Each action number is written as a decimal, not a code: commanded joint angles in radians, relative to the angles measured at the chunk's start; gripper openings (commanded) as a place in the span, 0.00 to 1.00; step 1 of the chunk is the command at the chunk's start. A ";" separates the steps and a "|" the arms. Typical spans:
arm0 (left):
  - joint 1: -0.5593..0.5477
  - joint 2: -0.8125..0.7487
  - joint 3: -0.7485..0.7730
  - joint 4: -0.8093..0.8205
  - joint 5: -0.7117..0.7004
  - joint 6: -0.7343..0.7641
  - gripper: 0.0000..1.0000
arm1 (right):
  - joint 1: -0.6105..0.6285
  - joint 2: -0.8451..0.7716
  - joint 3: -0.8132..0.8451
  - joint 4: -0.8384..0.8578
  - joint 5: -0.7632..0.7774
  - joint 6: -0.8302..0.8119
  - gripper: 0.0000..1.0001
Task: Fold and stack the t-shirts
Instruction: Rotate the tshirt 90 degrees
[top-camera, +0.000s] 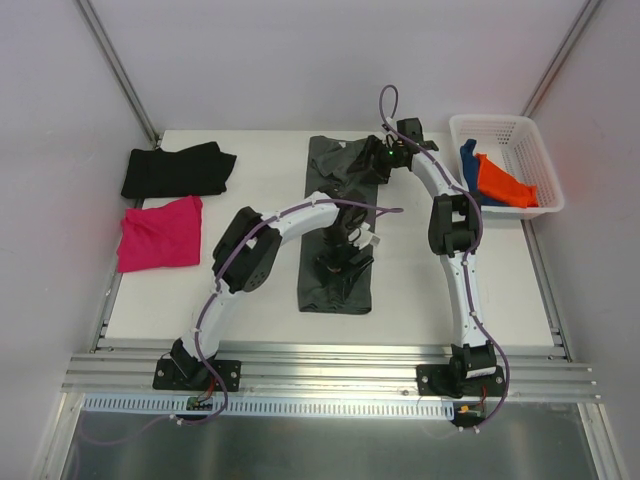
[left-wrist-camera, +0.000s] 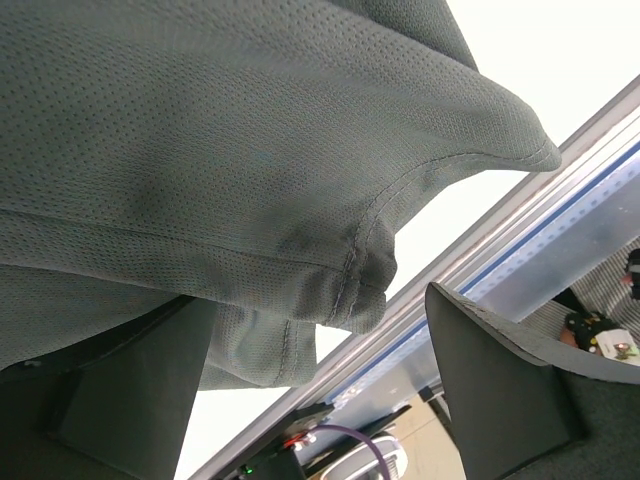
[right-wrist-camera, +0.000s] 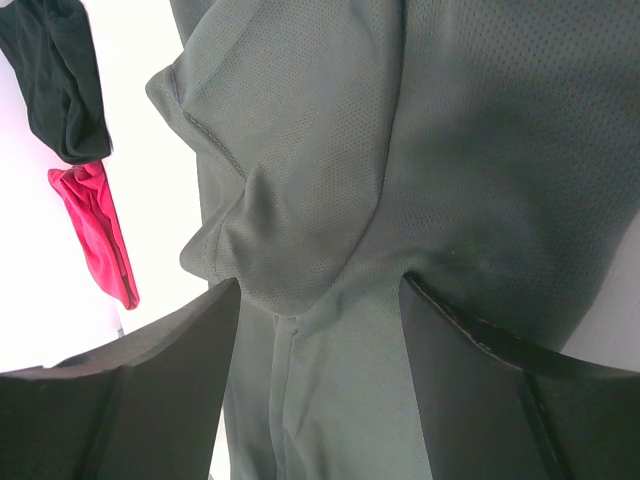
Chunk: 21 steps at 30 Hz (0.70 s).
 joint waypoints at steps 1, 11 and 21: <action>-0.015 0.045 0.025 0.035 0.024 -0.002 0.87 | -0.005 0.005 0.031 0.013 0.018 0.000 0.69; -0.033 0.062 0.050 0.054 0.032 -0.014 0.88 | 0.016 0.002 0.032 0.012 0.019 -0.003 0.69; -0.032 -0.065 0.070 0.029 -0.107 0.039 0.94 | 0.002 -0.189 -0.049 -0.077 0.051 -0.164 0.70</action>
